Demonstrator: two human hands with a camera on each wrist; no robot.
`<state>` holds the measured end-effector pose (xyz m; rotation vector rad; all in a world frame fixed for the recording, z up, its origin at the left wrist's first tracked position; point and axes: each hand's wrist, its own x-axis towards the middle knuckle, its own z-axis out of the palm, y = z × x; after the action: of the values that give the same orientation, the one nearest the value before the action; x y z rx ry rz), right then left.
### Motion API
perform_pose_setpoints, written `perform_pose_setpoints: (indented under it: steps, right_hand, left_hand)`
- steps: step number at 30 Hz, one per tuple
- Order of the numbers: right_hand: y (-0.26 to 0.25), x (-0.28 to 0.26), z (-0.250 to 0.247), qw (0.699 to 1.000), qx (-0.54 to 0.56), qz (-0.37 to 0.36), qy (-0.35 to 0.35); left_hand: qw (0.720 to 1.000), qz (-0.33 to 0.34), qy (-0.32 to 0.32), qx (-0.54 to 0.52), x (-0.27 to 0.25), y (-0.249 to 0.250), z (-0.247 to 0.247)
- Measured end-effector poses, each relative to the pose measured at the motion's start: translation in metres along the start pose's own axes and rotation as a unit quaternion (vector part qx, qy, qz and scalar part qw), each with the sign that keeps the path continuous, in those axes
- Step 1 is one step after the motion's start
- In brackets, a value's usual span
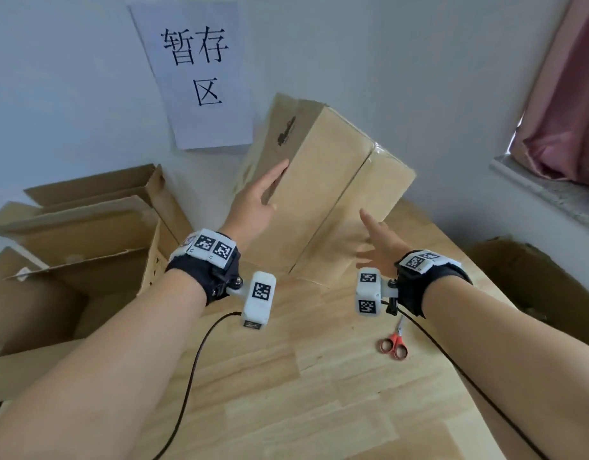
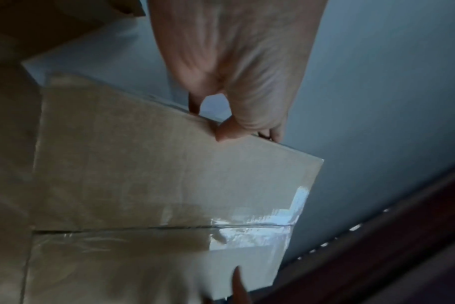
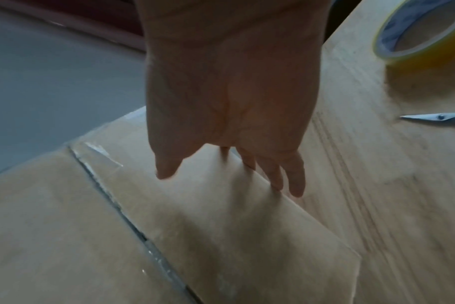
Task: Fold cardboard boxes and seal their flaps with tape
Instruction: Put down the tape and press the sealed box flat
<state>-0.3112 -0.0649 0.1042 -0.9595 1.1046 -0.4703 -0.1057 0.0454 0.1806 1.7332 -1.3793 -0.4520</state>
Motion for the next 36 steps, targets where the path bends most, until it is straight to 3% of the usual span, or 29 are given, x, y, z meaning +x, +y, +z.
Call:
perform_pose_setpoints:
  steps: [5,10,15,18,21,25,27,29,32,36]
  right_hand:
    - [0.032,0.007,-0.016,0.999,0.001,0.035,0.016]
    - [0.043,0.006,-0.018,0.996,0.038,0.067,0.045]
    - [0.016,0.003,-0.016,0.989,0.052,-0.031,0.138]
    - [-0.013,0.004,-0.012,0.973,-0.035,-0.135,0.185]
    - [-0.028,0.009,-0.004,0.951,-0.14,-0.204,0.185]
    - [-0.02,0.016,-0.008,0.943,-0.195,-0.196,0.185]
    - [-0.019,0.014,-0.011,0.949,-0.175,-0.176,0.192]
    - [-0.02,0.01,-0.013,0.956,-0.157,-0.158,0.192]
    - [-0.019,0.003,-0.015,0.958,-0.139,-0.158,0.196]
    - [-0.015,-0.005,-0.021,0.962,-0.119,-0.159,0.19]
  left_hand:
    - [0.993,-0.108,-0.026,0.039,-0.015,-0.047,0.018]
    - [0.985,-0.147,-0.055,0.073,-0.033,-0.072,0.036]
    - [0.978,-0.187,-0.059,0.068,-0.045,-0.089,0.056]
    - [0.982,-0.179,-0.051,0.034,-0.04,-0.084,0.064]
    - [0.98,-0.186,-0.058,0.029,-0.031,-0.079,0.064]
    - [0.986,-0.163,0.016,0.039,-0.009,-0.066,0.044]
    - [0.985,-0.135,0.06,0.089,0.008,-0.06,0.029]
    - [0.979,-0.085,0.052,0.178,0.028,-0.054,0.015]
    - [0.934,-0.027,-0.033,0.356,0.06,-0.049,-0.004]
    - [0.814,-0.036,-0.176,0.553,0.08,-0.043,-0.02]
